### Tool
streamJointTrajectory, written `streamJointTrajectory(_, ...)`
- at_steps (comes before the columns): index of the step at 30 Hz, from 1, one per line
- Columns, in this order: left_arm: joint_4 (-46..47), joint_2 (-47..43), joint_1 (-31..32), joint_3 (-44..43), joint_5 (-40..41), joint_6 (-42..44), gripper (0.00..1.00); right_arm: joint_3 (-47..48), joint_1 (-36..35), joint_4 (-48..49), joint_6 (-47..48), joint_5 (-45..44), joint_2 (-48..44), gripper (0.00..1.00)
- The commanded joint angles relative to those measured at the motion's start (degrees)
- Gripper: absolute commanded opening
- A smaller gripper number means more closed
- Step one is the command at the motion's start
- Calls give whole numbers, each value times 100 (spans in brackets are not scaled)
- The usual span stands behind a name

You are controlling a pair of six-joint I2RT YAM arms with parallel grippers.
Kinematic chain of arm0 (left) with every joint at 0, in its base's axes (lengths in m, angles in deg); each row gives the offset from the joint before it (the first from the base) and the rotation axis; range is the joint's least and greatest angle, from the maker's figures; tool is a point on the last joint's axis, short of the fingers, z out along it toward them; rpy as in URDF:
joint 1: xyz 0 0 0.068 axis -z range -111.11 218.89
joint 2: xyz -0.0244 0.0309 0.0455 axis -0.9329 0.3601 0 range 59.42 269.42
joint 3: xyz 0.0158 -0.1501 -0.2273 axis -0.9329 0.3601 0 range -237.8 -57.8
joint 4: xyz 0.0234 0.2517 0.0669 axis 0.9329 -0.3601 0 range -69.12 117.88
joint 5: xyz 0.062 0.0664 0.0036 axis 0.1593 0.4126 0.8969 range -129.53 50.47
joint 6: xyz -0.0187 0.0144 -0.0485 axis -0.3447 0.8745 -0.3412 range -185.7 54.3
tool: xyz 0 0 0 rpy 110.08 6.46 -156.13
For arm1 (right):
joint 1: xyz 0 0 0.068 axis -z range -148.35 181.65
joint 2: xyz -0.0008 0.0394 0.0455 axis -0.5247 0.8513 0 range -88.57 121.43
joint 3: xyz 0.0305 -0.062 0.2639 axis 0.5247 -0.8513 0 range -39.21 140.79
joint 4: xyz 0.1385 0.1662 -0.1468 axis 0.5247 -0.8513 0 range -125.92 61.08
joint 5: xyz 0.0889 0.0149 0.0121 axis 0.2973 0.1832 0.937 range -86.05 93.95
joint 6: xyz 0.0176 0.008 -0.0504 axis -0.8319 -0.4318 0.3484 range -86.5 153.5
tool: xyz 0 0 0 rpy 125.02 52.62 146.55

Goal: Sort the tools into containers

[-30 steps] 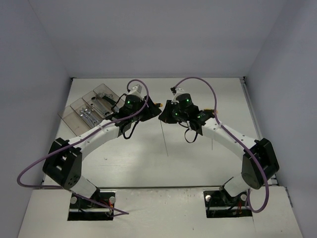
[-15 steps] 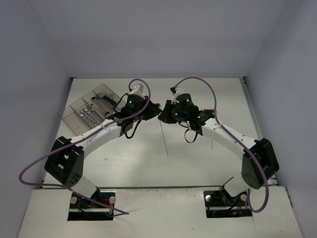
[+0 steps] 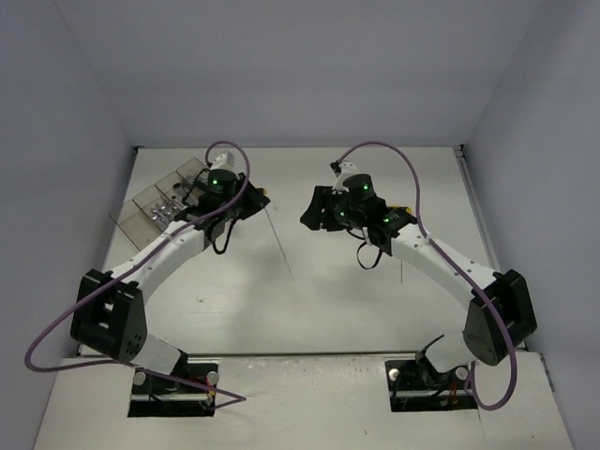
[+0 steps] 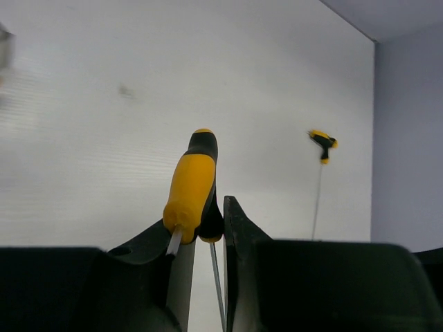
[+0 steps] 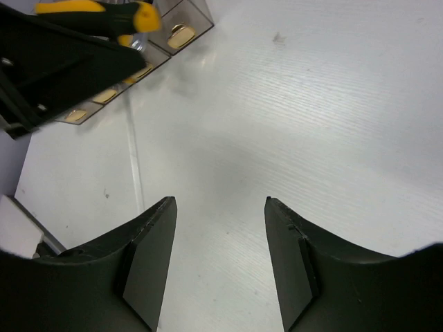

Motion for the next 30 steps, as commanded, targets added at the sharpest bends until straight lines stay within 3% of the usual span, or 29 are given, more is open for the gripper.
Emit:
streamJointTrajectory(1,-1152,-937,-915,-297,146,681,0,46,522,-242,471,-162,-565,51)
streamJointTrajectory(8,-2609,-1352,-3053,-490,-48,1720,0,-289,1110,-631,833,-246,-804,51)
streamJointTrajectory(13,-2748,-907,-4431,-559,-230,2173,0,-432,1154,-711,913,-247,-742,50)
streamJointTrajectory(23,-2716,1078,-5033,-2075,45,2582,0,-705,1189,-750,1058,-497,-923,50)
streamJointTrajectory(30,-2793,2242,-5064,-2902,-19,2804,0,-842,1423,-845,1066,-528,-1040,50)
